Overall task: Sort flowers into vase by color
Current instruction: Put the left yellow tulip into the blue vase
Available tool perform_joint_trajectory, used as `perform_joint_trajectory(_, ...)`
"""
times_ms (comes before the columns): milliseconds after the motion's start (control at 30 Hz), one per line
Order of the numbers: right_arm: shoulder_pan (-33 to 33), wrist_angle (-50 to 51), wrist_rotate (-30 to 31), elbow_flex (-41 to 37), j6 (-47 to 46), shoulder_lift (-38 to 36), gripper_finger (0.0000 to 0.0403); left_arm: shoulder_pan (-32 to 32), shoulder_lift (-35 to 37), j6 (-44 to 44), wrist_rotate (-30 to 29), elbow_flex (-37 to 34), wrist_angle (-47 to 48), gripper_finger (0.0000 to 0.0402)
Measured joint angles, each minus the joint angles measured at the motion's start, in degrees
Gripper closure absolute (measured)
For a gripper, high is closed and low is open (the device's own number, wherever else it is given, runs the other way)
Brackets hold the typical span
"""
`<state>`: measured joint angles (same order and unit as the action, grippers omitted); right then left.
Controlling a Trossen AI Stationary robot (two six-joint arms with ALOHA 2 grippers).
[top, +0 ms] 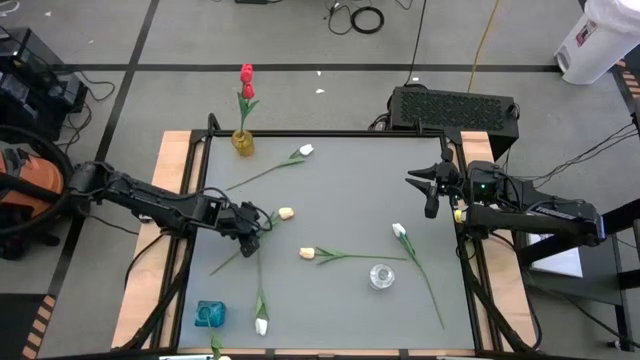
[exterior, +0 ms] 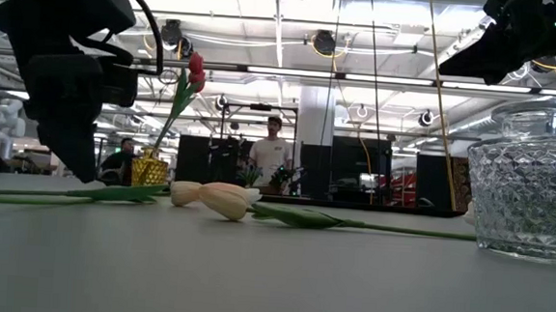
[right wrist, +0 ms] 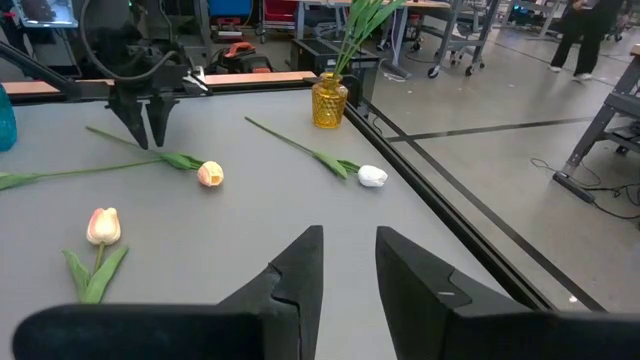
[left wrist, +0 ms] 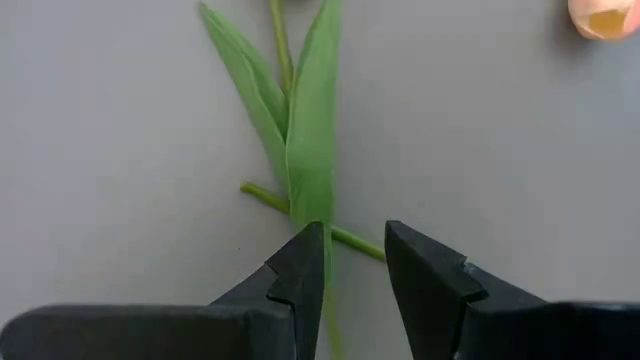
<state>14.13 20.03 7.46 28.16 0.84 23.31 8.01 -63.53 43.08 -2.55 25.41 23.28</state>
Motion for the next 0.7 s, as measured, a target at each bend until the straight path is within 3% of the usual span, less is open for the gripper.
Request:
perform_joint_trajectory(300,0.0,0.0,-0.02,0.0,0.0,0.02,0.0316,0.0,0.0,5.89,-0.09,0.0,0.02,0.0286)
perform_joint_trajectory(700,0.0,0.02,0.0,0.0,0.0,0.02,0.0316,0.0,0.0,2.56,-4.12,0.0,0.38,0.0286)
